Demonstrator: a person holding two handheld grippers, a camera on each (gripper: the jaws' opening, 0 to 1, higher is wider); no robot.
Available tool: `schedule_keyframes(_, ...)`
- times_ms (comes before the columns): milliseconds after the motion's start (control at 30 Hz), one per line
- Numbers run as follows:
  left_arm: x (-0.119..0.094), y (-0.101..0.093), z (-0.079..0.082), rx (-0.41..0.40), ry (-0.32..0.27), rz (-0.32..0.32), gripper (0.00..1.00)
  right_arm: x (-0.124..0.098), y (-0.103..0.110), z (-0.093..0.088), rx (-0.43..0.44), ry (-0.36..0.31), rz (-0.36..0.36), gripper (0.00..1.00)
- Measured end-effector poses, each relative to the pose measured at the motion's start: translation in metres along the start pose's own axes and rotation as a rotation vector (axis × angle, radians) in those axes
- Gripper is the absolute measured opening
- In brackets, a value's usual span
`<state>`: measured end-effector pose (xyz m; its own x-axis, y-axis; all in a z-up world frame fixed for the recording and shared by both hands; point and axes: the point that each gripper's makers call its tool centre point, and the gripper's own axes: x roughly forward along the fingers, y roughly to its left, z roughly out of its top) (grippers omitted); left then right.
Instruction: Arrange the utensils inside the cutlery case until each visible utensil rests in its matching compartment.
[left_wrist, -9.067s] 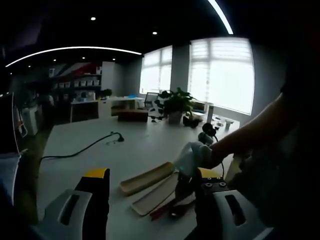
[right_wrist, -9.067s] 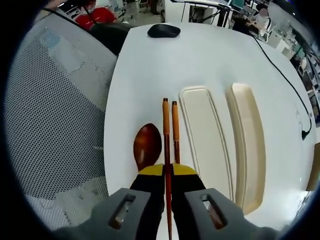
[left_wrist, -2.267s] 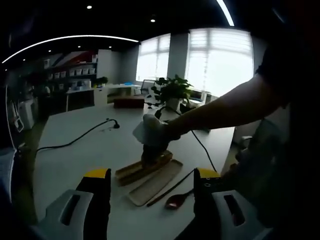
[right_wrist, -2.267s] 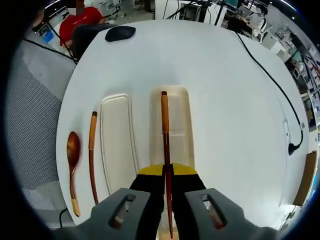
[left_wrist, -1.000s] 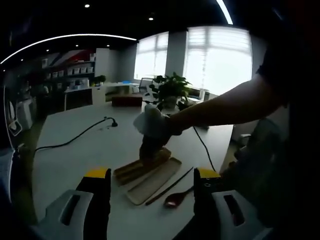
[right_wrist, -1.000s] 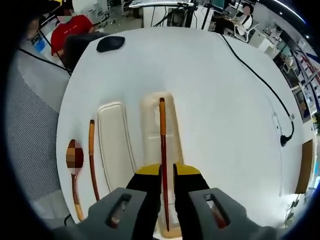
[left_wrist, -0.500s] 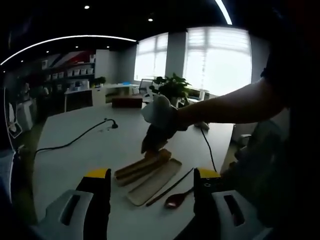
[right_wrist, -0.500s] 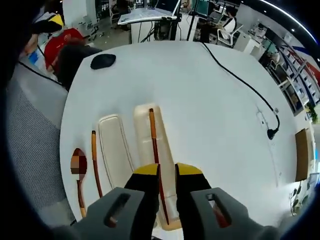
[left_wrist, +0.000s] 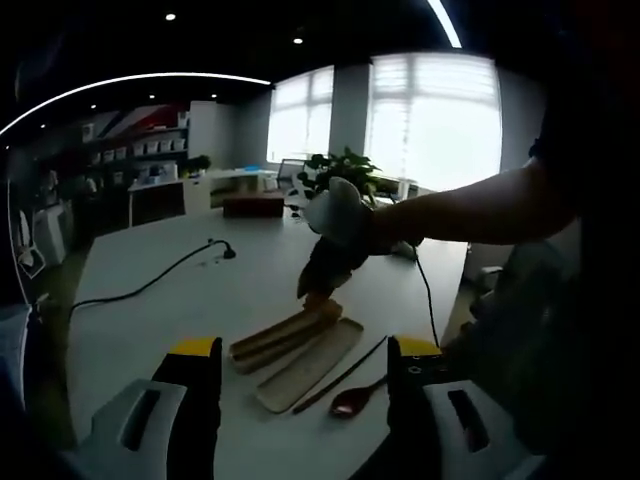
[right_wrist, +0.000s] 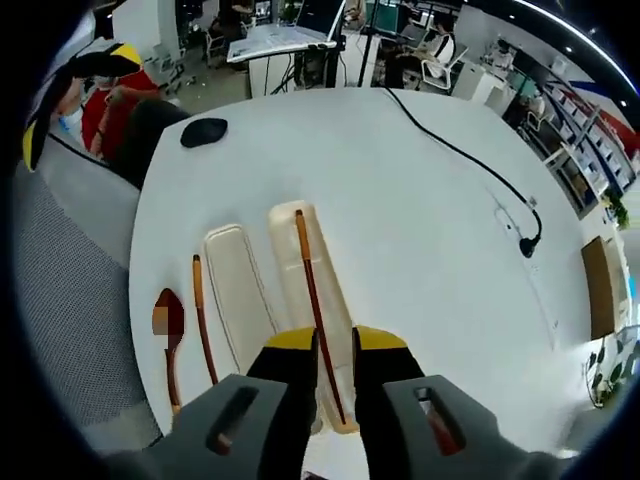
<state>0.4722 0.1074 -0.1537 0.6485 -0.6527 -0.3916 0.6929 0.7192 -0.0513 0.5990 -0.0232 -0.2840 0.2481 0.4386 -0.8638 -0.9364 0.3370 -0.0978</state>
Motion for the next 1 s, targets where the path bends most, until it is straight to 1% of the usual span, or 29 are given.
schedule_keyframes(100, 0.000, 0.000, 0.000, 0.002, -0.001, 0.000, 0.69, -0.002, 0.008, -0.003, 0.020, -0.013, 0.004, 0.10)
schedule_keyframes(233, 0.000, -0.001, 0.000, 0.004, -0.001, -0.001, 0.69, -0.003, 0.016, -0.011, 0.034, -0.008, 0.009, 0.11)
schedule_keyframes(333, 0.000, -0.001, 0.001, 0.007, -0.001, -0.002, 0.69, -0.005, 0.017, -0.013, 0.048, -0.012, 0.010, 0.11)
schedule_keyframes(767, 0.000, -0.003, 0.001, 0.014, -0.001, -0.006, 0.69, -0.008, 0.032, -0.022, 0.063, -0.012, 0.020, 0.12)
schedule_keyframes(1000, 0.000, -0.004, 0.000, 0.016, -0.001, -0.006, 0.69, -0.006, 0.046, -0.031, 0.057, 0.001, 0.038, 0.12)
